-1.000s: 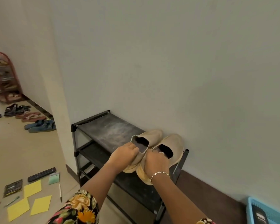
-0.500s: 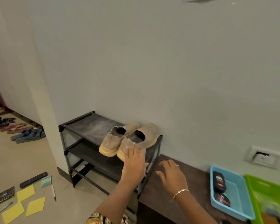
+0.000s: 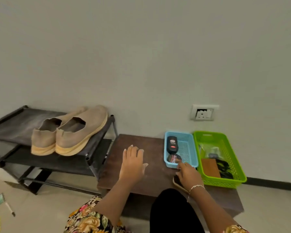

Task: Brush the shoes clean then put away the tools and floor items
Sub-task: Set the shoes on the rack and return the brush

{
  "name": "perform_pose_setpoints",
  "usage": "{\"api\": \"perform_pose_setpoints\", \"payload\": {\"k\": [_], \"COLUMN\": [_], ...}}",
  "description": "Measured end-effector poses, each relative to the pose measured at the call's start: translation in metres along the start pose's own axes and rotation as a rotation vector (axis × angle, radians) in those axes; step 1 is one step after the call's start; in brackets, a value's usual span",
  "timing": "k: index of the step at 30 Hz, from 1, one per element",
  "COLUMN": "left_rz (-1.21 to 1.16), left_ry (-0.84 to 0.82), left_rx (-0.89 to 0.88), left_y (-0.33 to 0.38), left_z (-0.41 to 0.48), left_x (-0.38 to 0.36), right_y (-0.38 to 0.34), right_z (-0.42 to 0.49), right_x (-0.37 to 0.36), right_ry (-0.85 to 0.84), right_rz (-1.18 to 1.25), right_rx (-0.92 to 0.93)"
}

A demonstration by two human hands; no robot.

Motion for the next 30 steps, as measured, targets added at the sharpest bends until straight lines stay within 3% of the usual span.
{"api": "perform_pose_setpoints", "payload": {"k": [7,14,19,23,27,30], "left_rz": [-0.061,-0.083,-0.102,-0.121,-0.076,-0.061], "left_ry": [-0.157,-0.235,-0.236,-0.229,-0.274,-0.286], "left_rx": [-0.011,0.010,-0.013,-0.032,-0.042,-0.073], "left_y": [0.019,0.016,0.022,0.029,0.034,0.043], "left_z": [0.026,0.035,0.036,0.038,0.039,0.043], "left_x": [-0.050,-0.070,-0.067,-0.065,-0.072,-0.074], "right_y": [0.062,0.073,0.076,0.075,0.064,0.050], "right_z": [0.014,0.020,0.020,0.007,-0.011,-0.007], "right_x": [-0.059,-0.079,-0.074,-0.054,-0.028,-0.026], "right_ry": [-0.297,-0.207,-0.180,-0.105,-0.052,-0.174], "right_rz": [-0.212,-0.363,-0.223,0.295,1.246,1.871], "right_rx": [-0.150,-0.176,-0.215,-0.163,-0.054,-0.026]}}
Point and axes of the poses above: each hand's wrist, its own z-axis towards the middle knuckle, its own x-axis out of the back of the hand, y = z × x, the point moved 10 cm from there along z, towards the middle knuckle, and after that the axes turned 12 degrees about -y, right-handed, at the moved point
